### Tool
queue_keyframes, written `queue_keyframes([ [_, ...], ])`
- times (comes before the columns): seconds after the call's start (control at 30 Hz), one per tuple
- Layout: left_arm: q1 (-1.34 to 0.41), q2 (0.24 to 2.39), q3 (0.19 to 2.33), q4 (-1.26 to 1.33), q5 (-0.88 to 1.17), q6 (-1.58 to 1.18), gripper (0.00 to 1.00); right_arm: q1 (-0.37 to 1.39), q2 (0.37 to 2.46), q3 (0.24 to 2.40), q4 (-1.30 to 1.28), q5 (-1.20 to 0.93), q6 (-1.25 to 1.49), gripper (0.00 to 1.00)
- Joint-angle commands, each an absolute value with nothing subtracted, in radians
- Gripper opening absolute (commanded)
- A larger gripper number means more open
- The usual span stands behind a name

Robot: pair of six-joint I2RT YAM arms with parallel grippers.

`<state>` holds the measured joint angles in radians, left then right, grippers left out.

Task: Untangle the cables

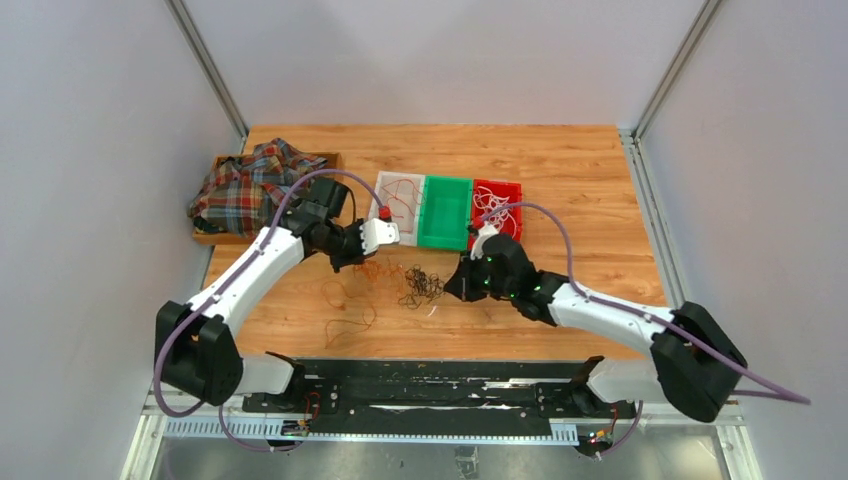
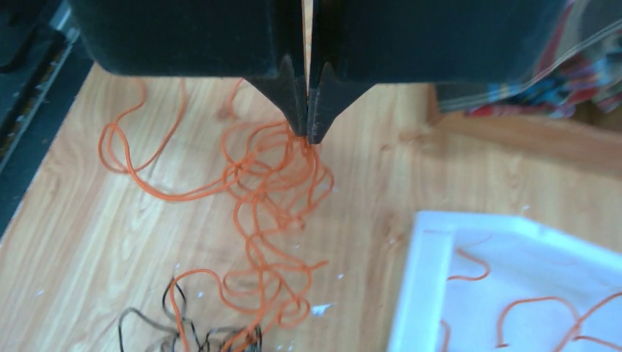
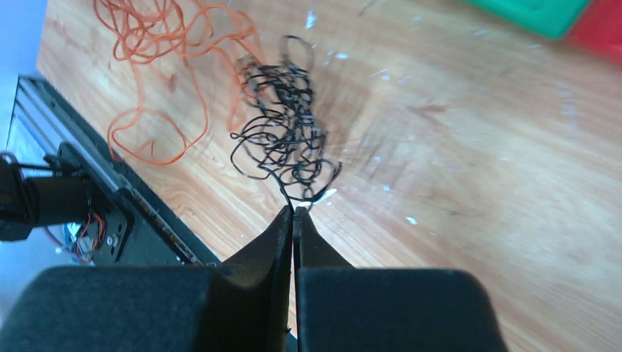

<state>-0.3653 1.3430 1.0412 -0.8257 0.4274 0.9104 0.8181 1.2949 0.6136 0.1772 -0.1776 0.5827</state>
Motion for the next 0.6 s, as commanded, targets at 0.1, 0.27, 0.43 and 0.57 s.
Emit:
queue_keyframes([
  [0.1, -0.351, 1.226, 1.042, -0.862, 0.279, 1.065, 0.0, 0.627, 1.118, 0.608, -0.057, -0.115, 0.558, 0.01],
  [0.27, -0.352, 1.212, 1.021, -0.861, 0.2, 1.11, 0.0, 0.543, 1.02, 0.612, -0.166, -0.083, 0.534, 0.01],
  [0.43, -0.353, 1.237, 1.046, -0.881, 0.371, 0.989, 0.09, 0.541, 1.035, 0.6, -0.138, -0.215, 0.528, 0.01],
  [0.57, -0.422, 1.285, 1.103, -0.908, 0.46, 0.872, 0.53, 0.541, 1.097, 0.618, -0.131, -0.335, 0.529, 0.01],
])
